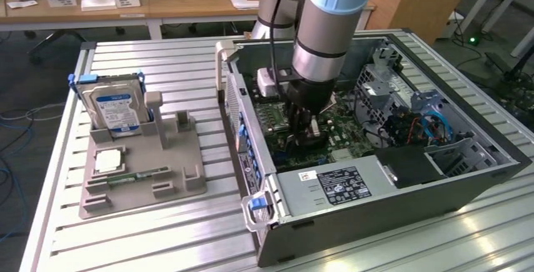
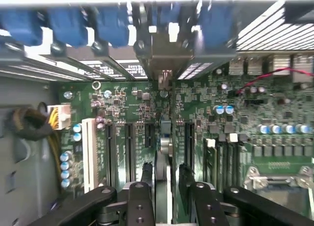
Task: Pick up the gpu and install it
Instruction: 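Insert the gpu into the slot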
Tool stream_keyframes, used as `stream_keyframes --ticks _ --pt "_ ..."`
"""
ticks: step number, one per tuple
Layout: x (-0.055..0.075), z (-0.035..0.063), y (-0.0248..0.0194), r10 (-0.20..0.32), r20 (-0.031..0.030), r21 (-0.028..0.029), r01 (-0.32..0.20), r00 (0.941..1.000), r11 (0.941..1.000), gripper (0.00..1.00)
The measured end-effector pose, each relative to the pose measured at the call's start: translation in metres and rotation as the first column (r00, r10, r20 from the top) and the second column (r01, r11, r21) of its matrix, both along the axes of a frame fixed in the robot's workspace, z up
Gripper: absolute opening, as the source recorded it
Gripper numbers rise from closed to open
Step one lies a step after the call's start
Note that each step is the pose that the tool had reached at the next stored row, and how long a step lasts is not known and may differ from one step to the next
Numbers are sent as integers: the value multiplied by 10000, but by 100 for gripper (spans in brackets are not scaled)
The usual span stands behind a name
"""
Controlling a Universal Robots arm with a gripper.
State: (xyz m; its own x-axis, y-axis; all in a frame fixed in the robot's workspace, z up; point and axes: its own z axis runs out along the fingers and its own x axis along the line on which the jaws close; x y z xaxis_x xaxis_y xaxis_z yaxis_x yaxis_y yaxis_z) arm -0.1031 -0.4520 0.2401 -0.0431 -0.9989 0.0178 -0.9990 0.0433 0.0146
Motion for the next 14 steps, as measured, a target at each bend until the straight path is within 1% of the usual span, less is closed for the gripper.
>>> stream_keyframes --ticks 5,9,10,13,14 --pt "0 212 0 -1 14 0 1 10000 10000 36" --pt "0 328 0 0 19 1 0 10000 10000 36" --pt "0 344 0 0 21 -1 0 10000 10000 36" --pt "0 344 0 -1 26 3 1 10000 10000 36" --pt "0 344 0 0 25 2 0 10000 10000 34"
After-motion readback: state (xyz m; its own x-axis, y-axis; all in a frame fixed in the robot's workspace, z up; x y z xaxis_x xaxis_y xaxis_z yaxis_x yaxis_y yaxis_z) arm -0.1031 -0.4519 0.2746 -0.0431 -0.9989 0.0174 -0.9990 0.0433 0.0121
